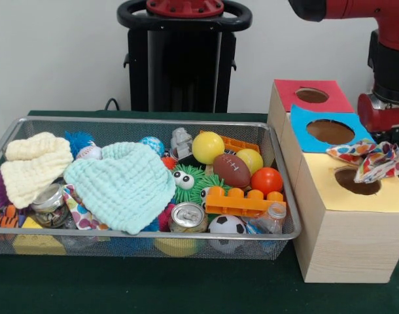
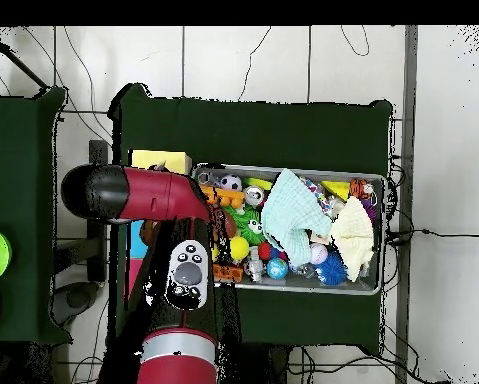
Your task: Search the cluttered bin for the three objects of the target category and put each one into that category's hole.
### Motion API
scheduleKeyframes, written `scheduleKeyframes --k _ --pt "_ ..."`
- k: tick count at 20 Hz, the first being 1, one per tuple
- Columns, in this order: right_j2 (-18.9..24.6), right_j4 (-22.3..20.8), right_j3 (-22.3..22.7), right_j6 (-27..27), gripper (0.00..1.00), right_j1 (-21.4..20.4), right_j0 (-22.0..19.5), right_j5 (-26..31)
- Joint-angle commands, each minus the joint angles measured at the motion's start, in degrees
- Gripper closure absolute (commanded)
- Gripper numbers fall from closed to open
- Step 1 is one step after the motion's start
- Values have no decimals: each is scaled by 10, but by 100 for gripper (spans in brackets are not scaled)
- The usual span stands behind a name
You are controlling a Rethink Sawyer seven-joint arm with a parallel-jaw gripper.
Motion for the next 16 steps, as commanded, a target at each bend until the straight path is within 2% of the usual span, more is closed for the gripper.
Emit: scheduleKeyframes --k 1,6,16 --pt "-6 1 -37 159 100 41 6 60" --pt "-40 -15 -36 157 100 41 13 42" --pt "-98 -33 -52 146 100 51 27 56"
